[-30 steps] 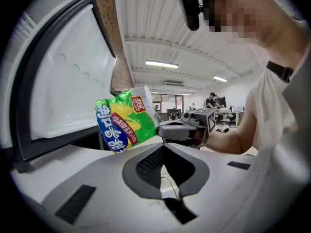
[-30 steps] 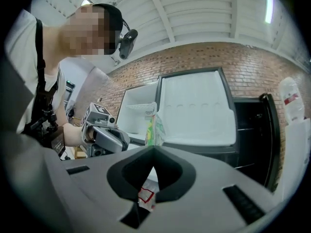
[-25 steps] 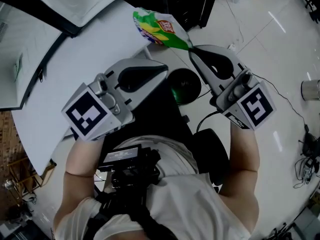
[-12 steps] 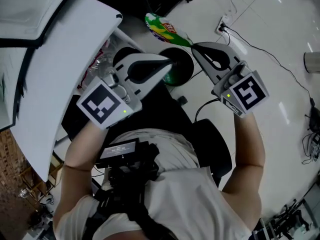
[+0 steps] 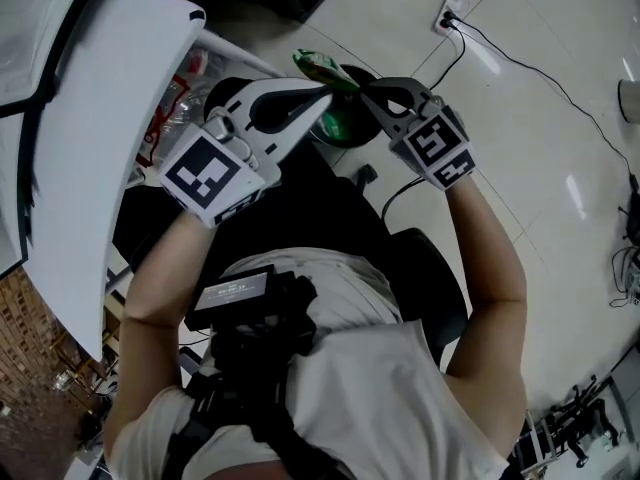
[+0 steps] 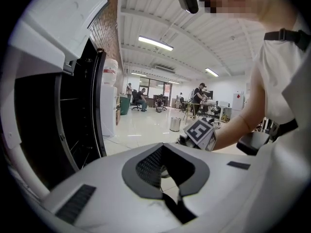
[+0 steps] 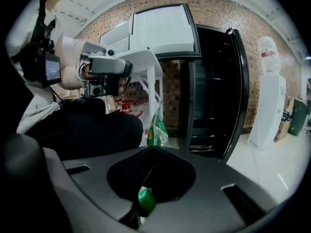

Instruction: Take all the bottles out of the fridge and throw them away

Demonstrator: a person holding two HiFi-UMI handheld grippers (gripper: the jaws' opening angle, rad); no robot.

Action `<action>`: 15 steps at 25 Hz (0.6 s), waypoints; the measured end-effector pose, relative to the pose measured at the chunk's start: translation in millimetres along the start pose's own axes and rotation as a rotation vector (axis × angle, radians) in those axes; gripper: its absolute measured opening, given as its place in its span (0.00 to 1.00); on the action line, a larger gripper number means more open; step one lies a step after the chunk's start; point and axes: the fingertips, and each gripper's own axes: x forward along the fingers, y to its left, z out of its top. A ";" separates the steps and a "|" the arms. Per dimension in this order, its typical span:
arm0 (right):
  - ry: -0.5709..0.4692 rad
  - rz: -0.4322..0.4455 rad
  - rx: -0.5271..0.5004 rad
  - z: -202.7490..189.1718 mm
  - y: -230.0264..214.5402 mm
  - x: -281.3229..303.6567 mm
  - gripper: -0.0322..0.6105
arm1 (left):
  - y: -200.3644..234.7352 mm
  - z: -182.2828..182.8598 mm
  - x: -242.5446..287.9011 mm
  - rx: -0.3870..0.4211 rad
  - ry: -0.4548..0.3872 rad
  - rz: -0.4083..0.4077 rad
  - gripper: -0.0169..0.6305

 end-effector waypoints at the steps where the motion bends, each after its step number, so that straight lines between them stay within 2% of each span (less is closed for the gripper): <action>1: 0.028 0.010 0.006 -11.7 1.9 6.5 0.05 | 3.0 -3.0 4.7 0.018 -0.008 -0.007 0.05; 5: 0.167 0.048 -0.034 -62.3 0.1 34.4 0.05 | 11.1 -7.6 16.1 0.031 -0.019 -0.006 0.05; 12: 0.416 0.127 -0.070 -151.8 12.0 77.8 0.05 | 13.9 -22.6 12.1 -0.069 -0.014 0.002 0.05; 15: 0.484 0.164 -0.030 -176.2 19.8 99.4 0.05 | 16.0 -26.4 16.3 -0.077 -0.007 -0.006 0.05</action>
